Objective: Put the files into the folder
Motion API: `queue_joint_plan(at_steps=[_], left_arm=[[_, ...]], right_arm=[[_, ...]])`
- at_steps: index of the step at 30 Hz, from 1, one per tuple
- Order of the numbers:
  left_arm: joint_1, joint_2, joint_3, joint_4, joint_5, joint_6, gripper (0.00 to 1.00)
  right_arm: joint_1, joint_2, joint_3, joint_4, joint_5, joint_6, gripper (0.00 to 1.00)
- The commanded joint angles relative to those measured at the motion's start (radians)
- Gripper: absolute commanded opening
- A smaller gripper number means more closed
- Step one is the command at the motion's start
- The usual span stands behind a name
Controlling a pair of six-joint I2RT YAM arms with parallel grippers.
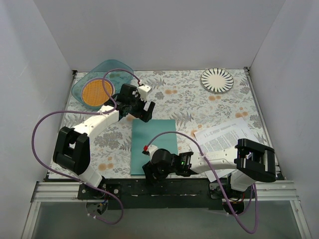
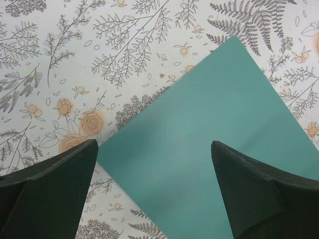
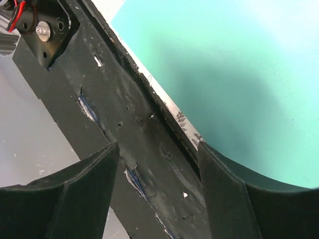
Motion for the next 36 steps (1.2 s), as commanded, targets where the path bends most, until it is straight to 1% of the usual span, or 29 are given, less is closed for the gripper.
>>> queue_joint_plan(at_steps=[1,7,10,11,14,17,25,29,36], left_arm=[[0.016,-0.021,-0.013,0.060,-0.066,-0.016,0.98],[0.036,0.019,0.018,0.074,-0.097,-0.029,0.98],[0.036,0.037,0.021,0.077,-0.124,-0.030,0.98],[0.037,0.039,0.014,0.080,-0.130,-0.030,0.98],[0.039,0.042,0.007,0.089,-0.164,-0.029,0.98],[0.045,0.042,-0.003,0.094,-0.180,-0.024,0.98],[0.054,0.036,-0.060,0.085,-0.200,-0.013,0.98],[0.073,0.020,-0.081,0.083,-0.203,-0.015,0.98],[0.152,0.036,-0.046,0.065,-0.125,-0.053,0.98]], right_arm=[[0.000,-0.002,-0.016,0.042,0.046,0.041,0.72],[0.000,-0.016,-0.082,-0.001,0.135,0.107,0.71],[-0.002,-0.051,-0.113,-0.034,0.217,0.143,0.71],[-0.006,-0.065,-0.116,-0.050,0.261,0.156,0.72],[-0.028,-0.097,-0.129,-0.111,0.325,0.186,0.72],[-0.060,-0.134,-0.151,-0.133,0.356,0.205,0.72],[-0.238,-0.209,-0.224,-0.113,0.332,0.214,0.71],[-0.302,-0.215,-0.221,-0.119,0.327,0.187,0.71],[-0.423,-0.188,-0.187,-0.181,0.310,0.168,0.70]])
